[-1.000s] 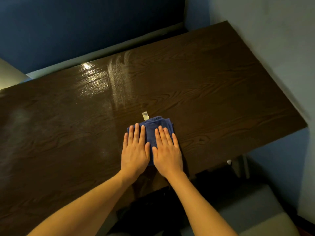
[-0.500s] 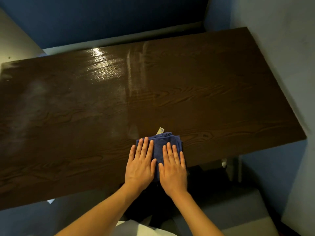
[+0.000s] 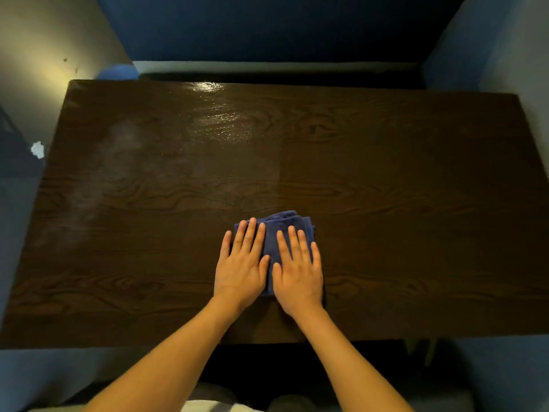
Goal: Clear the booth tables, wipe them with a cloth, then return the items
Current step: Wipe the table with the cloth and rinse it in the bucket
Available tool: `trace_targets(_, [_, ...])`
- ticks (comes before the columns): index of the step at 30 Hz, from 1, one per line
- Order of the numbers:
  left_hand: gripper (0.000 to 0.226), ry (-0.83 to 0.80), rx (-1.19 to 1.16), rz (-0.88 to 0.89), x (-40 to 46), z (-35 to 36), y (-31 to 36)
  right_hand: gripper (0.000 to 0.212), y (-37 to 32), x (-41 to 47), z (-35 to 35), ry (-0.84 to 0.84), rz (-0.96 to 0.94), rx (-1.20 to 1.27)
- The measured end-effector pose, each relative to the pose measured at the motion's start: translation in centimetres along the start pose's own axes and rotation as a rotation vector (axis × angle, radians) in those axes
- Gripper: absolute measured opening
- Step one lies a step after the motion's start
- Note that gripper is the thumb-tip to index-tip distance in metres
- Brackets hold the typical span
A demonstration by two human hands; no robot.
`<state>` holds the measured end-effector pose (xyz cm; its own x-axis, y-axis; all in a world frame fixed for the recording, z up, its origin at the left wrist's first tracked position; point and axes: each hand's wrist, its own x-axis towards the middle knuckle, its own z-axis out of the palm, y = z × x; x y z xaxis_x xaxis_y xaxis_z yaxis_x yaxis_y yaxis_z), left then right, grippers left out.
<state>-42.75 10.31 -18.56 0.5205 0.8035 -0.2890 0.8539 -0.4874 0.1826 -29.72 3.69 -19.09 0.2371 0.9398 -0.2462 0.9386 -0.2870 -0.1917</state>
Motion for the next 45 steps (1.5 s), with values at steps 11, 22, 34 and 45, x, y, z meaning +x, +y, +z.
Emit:
trace_targets(11, [0.064, 0.037, 0.028, 0.164, 7.0, -2.4, -3.8, 0.062, 0.1, 8.3, -1.4, 0.039, -0.052, 0.025])
trace_targets(22, [0.064, 0.036, -0.073, 0.197, 12.5, -2.9, -2.6, 0.062, 1.6, 12.5, -2.8, 0.079, -0.001, -0.006])
trace_targets(34, [0.067, 0.031, -0.037, 0.144, 24.1, -6.4, 0.1, 0.065, 6.3, 23.8, -6.7, 0.09, -0.032, -0.044])
trace_targets(45, [0.062, 0.095, -0.022, 0.142, 34.1, -8.3, 1.5, 0.061, 10.4, 33.4, -8.9, 0.128, -0.046, -0.098])
